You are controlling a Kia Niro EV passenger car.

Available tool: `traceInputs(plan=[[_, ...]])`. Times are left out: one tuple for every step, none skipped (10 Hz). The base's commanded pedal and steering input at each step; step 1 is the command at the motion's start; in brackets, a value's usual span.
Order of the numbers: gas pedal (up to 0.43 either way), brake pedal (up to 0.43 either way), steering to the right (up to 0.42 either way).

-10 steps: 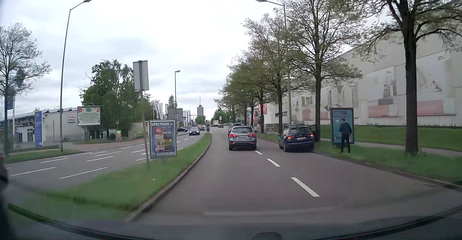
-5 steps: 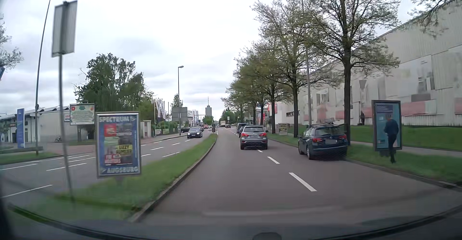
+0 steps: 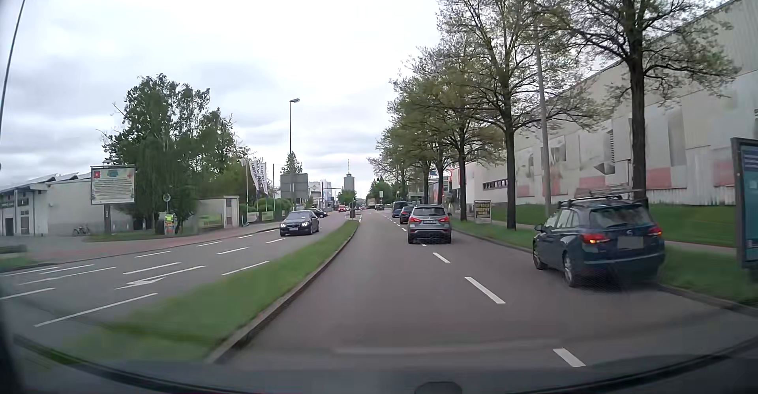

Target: Follow the waypoints while adhering to traffic rules and regulations

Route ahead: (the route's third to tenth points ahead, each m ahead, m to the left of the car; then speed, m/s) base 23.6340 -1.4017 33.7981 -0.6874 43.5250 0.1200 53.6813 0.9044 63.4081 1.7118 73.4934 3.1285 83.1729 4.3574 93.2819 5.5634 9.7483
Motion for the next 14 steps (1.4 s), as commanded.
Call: traceInputs(plan=[[0.209,0.0,-0.012],[0.299,0.0,-0.005],[0.319,0.0,-0.002],[0.319,0.0,-0.002],[0.319,0.0,-0.002],[0.319,0.0,-0.003],[0.319,0.0,-0.005],[0.331,0.0,-0.009],[0.331,0.0,-0.011],[0.331,0.0,-0.011],[0.319,0.0,-0.011],[0.319,0.0,-0.011],[0.311,0.0,-0.009],[0.299,0.0,-0.009]])
